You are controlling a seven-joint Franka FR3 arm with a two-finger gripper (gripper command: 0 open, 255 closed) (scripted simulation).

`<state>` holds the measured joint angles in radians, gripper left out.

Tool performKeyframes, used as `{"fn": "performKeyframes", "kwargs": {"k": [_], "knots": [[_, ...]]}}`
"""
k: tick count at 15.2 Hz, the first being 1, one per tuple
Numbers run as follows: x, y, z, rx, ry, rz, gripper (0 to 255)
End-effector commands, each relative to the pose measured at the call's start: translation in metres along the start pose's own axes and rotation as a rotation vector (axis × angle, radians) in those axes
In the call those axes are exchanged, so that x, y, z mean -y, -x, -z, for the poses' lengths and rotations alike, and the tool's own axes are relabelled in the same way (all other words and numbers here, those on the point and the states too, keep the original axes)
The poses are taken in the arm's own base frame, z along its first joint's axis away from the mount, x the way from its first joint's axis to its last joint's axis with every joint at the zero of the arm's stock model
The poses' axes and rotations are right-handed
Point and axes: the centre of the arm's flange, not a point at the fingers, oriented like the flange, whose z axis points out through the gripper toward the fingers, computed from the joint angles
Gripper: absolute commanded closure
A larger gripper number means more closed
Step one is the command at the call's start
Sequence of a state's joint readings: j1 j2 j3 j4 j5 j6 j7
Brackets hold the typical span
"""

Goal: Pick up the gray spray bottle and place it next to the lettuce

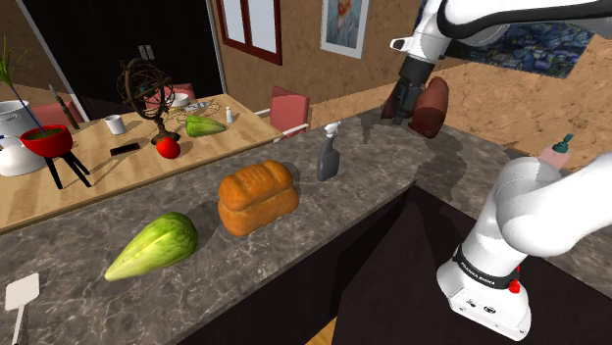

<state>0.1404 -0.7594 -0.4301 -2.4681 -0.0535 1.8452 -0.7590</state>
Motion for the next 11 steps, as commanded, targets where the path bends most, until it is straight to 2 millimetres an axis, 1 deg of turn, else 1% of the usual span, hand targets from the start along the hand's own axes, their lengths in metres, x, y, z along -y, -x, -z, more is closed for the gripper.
{"fn": "performKeyframes", "kwargs": {"k": [1,6,11], "knots": [[-0.023,0.001,-0.022,-0.026,-0.017,0.080,0],[-0.077,-0.006,-0.068,-0.085,-0.065,0.261,0],[-0.127,-0.025,-0.116,-0.145,-0.113,0.443,0]]}}
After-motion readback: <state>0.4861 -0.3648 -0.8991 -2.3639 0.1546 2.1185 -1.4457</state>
